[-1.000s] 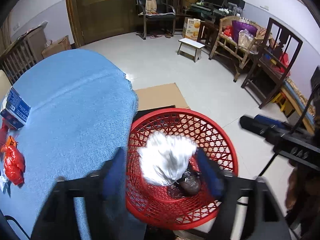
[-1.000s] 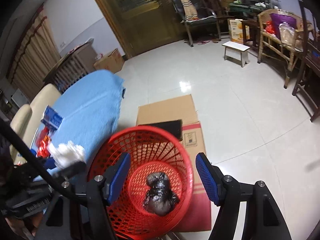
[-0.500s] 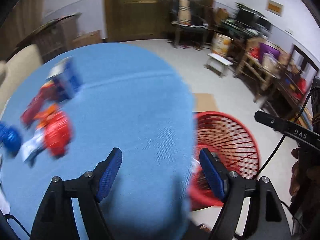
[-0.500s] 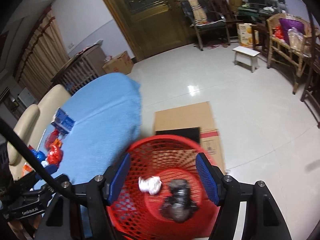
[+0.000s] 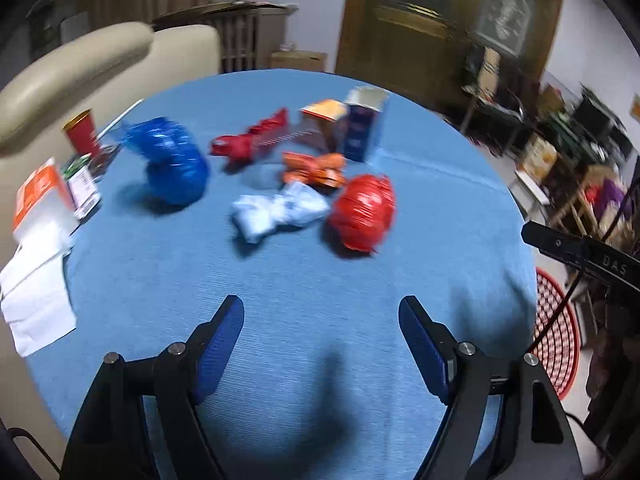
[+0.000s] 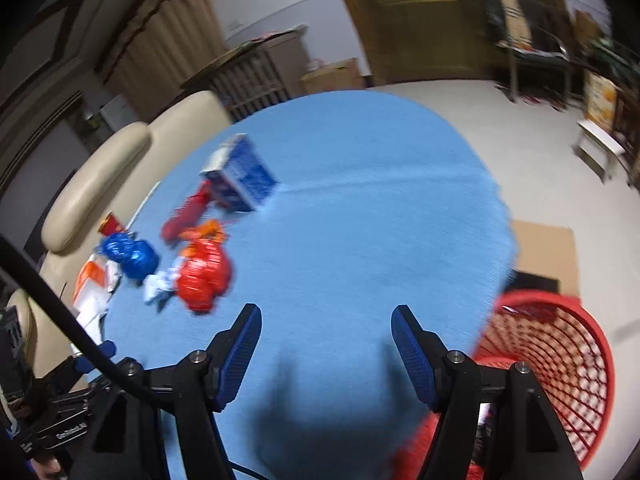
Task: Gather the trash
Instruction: 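Grasp the red plastic bag with the right gripper while the left grasps the light blue mask bundle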
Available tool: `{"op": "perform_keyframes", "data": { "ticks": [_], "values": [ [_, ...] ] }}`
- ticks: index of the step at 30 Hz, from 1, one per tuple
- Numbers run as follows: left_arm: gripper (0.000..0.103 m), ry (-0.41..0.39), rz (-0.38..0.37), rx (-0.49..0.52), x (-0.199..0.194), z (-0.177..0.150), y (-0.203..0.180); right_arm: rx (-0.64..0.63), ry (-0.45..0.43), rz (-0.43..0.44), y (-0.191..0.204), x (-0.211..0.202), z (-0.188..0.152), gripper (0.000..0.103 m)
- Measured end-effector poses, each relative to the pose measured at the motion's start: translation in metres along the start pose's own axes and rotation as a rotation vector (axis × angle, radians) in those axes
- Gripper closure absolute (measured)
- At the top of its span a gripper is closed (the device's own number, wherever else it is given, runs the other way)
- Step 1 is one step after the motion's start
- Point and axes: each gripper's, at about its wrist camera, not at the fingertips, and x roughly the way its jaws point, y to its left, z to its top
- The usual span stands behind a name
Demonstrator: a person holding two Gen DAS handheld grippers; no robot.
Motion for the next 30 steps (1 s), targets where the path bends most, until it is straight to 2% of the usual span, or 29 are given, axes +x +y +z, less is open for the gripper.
{"op": "perform_keyframes", "data": {
  "ticks": [5,11,17,24,26,30],
  "values": [
    [0.023,-0.004,0.008,-0.039,0.005,-0.001,0.02,-0.064,0.023,0.011,0.038,0.014,0.003,0.032],
    [0.023,-0.004,0.015,-0.092,0.017,0.002,0.042,-0.107,0.089,0.031,0.062,0.042,0.002,0.032],
    [0.023,-0.012,0.045,-0.115,0.023,0.012,0.063,-0.148,0.122,0.083,0.1,0.085,0.019,0.032],
    [0.023,-0.02,0.06,-0.119,0.029,0.03,0.071,-0.152,0.175,0.081,0.118,0.131,0.029,0.032],
    [0.023,-0.024,0.061,-0.109,0.032,0.037,0.068,-0.155,0.196,0.117,0.119,0.137,0.026,0.046],
    [0.023,-0.021,0.039,-0.085,0.043,0.053,0.054,-0.192,0.176,0.138,0.119,0.125,0.023,0.052]
  ]
}}
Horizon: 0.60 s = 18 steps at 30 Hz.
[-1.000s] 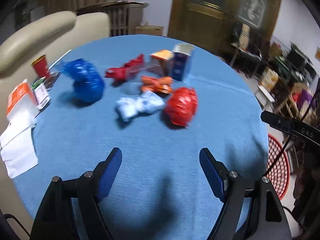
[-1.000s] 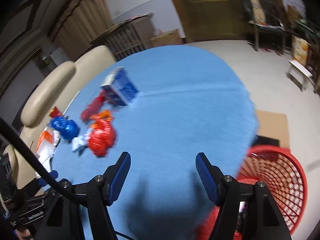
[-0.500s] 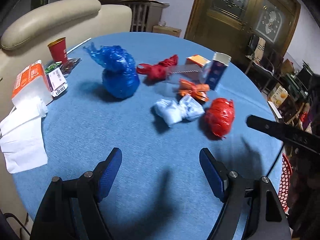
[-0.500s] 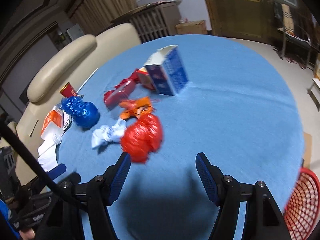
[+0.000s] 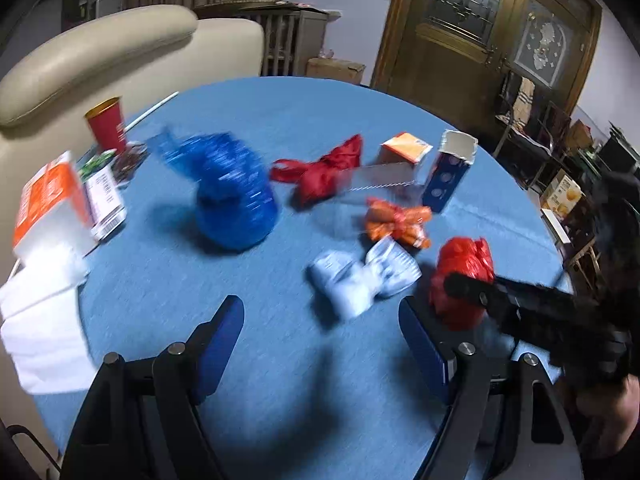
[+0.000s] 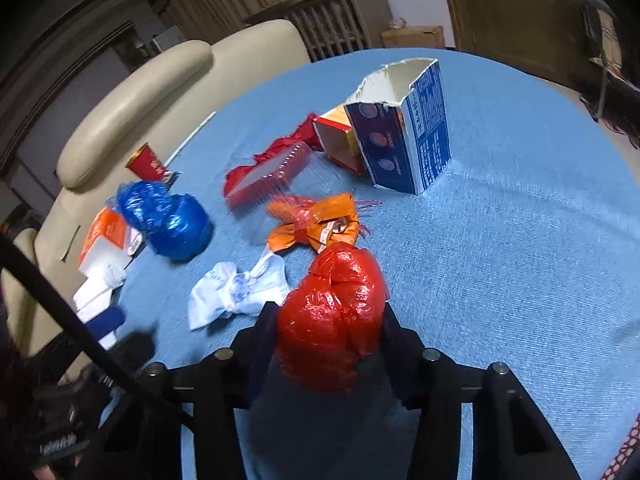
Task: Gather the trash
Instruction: 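Grasp the red plastic bag with the right gripper while the left grasps the light blue mask bundle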
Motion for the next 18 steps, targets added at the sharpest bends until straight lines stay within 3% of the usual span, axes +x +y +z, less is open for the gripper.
{"op": "perform_keyframes", "data": {
  "ticks": [5,12,15,16,18],
  "values": [
    [0.023,0.045,-0.017,0.057,0.03,0.018,-0.03,0.03,-0.041,-0.012,-0.02,-0.028,-0.013,0.052],
    [0.023,0.147,0.049,0.039,0.075,0.029,-0.04,0.106,-0.085,-0.02,-0.052,-0.064,-0.033,0.052],
    [0.023,0.154,0.083,0.056,0.08,0.026,-0.044,0.125,-0.095,-0.016,-0.057,-0.071,-0.036,0.052],
    [0.024,0.153,0.091,0.069,0.079,0.025,-0.045,0.125,-0.1,-0.013,-0.057,-0.074,-0.037,0.052],
    [0.045,0.153,0.118,0.093,0.078,0.023,-0.048,0.119,-0.109,-0.009,-0.054,-0.078,-0.039,0.052]
  ]
}}
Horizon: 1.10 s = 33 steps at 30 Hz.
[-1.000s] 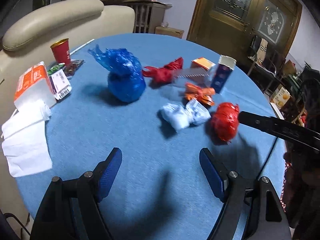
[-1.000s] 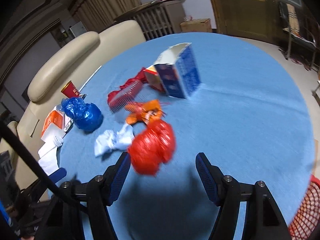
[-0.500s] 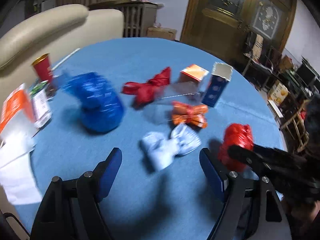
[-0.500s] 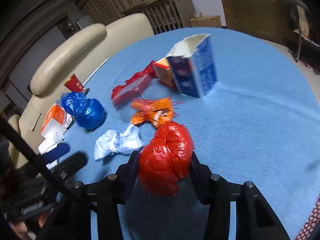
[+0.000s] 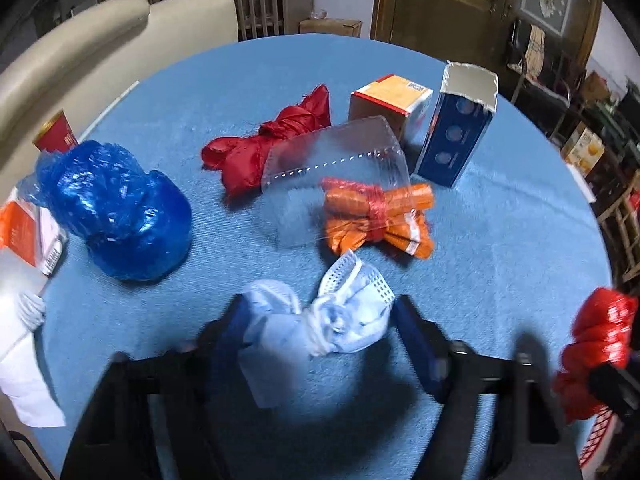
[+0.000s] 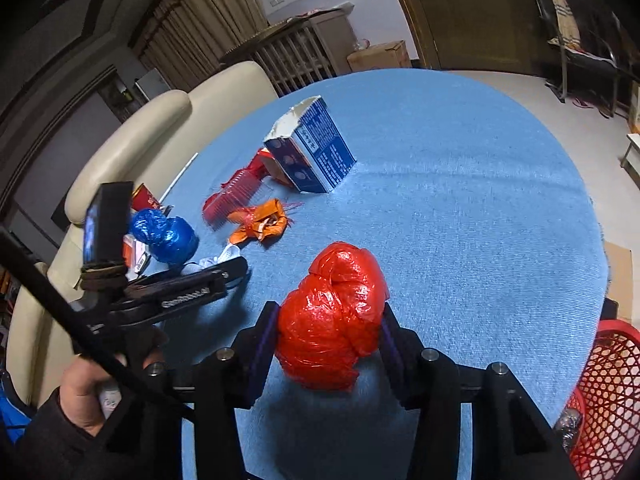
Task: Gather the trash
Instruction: 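Grasp the red plastic bag with the right gripper while the left grasps the light blue mask bundle, then carry both items over the red wastebasket and open both grippers to drop them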
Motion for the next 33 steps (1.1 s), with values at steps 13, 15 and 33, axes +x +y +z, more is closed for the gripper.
{"op": "perform_keyframes", "data": {
  "ticks": [13,15,33],
  "values": [
    [0.065,-0.075,-0.052,-0.032,-0.067,-0.048,0.018,-0.04,-0.066,0.016,0.02,-0.039,-0.019,0.052],
    [0.065,-0.095,-0.055,-0.029,-0.08,-0.059,0.019,-0.043,-0.066,0.012,0.021,-0.043,-0.023,0.052],
    [0.065,-0.194,-0.223,0.144,-0.135,-0.074,-0.065,0.071,-0.114,-0.129,-0.042,-0.114,-0.071,0.052]
  ]
}}
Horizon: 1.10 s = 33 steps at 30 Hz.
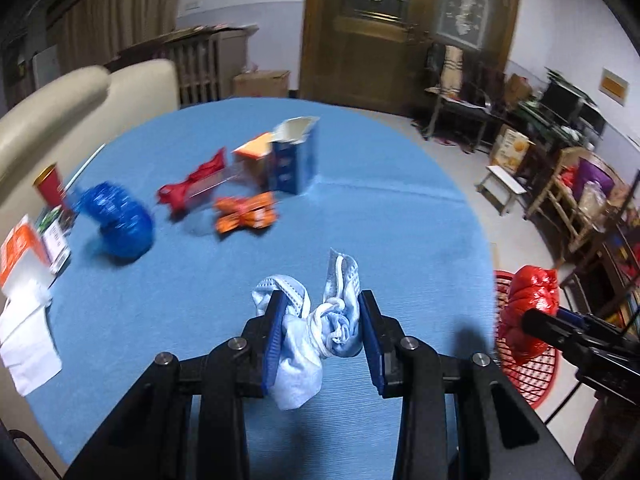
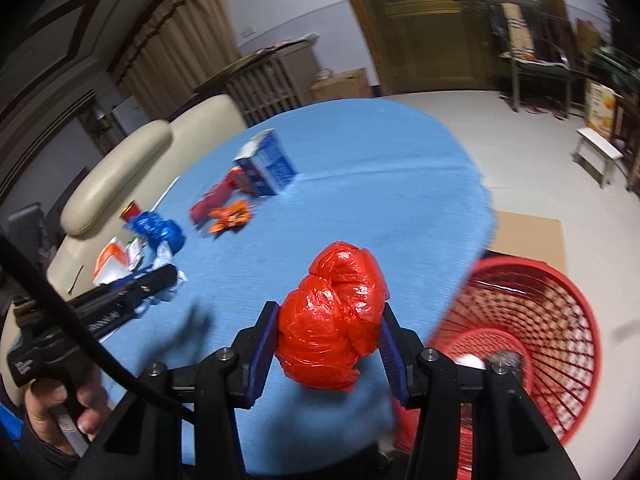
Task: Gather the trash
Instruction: 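Carry both items over the red wastebasket and open both grippers to drop them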
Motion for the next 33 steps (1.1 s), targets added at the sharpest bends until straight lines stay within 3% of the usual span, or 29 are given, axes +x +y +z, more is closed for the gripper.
{"op": "perform_keyframes", "data": {
  "ticks": [10,22,25,28,33],
  "values": [
    [0.065,-0.006,-0.148,0.161,-0.001,0.007,-0.091,0.105,-0.023,-0.146,-0.082,-0.038,-0.014,0.052],
    [0.065,0.033,-0.259,0.312,0.015,0.005,-0.175,0.183,-0.002,-0.204,-0.141,-0.047,-0.026,0.052],
    [0.065,0.051,-0.266,0.324,0.021,0.004,-0.185,0.191,0.035,-0.194,-0.149,-0.038,-0.027,0.047],
    [0.065,0.068,-0.28,0.344,0.03,0.004,-0.197,0.208,0.049,-0.198,-0.156,-0.033,-0.029,0.031],
    [0.065,0.096,-0.297,0.368,0.04,0.0,-0.213,0.274,0.008,-0.209,-0.178,-0.042,-0.031,0.031]
  ]
}}
